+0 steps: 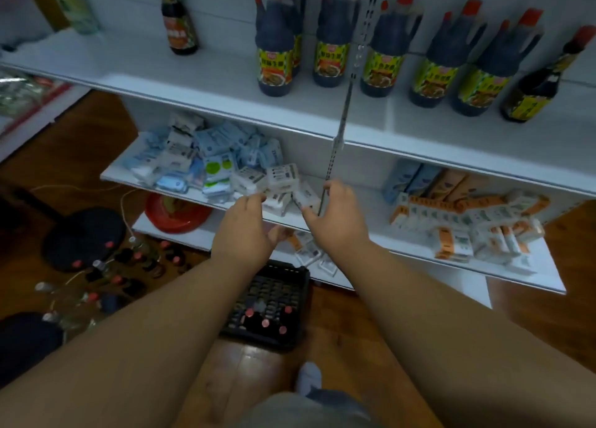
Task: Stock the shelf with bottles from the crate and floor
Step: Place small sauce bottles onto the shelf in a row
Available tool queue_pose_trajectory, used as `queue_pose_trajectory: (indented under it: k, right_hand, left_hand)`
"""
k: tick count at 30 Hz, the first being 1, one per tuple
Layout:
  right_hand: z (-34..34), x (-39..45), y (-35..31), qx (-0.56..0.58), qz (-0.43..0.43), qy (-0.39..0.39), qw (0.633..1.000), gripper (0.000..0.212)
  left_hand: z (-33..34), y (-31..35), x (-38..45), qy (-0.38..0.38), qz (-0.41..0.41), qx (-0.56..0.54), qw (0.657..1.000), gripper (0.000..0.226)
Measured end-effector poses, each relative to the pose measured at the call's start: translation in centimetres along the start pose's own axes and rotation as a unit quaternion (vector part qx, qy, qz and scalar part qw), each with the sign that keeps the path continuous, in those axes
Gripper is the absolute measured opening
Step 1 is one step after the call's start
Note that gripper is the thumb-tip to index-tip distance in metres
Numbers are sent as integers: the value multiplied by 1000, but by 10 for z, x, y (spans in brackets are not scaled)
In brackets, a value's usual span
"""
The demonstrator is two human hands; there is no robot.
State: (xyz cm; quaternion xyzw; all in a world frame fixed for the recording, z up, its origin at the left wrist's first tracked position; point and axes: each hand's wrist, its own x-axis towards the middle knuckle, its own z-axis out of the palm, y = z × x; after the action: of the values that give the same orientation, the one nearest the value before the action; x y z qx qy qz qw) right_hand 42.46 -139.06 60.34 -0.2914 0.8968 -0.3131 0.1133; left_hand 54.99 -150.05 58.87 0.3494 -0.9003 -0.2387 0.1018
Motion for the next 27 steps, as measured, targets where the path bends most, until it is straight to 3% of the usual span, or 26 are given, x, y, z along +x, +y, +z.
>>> queue_pose_trajectory:
  k: [10,17,23,27]
  right_hand:
    - [102,23,-6,-32,13,-111,993,52]
    - [194,31,-17,-65,64,-146,985,57]
    - [292,15,21,-81,173,-229,955,55]
    - [354,-4,73,-93,226,-266,932,53]
  left_hand:
    - [6,-104,19,-79,-54,59,994,61]
    - [37,-191,57,-196,12,76,977,57]
    - [109,-263,70,-280,-3,104,954,50]
    - [183,-299,56,-335,-15,107,936,57]
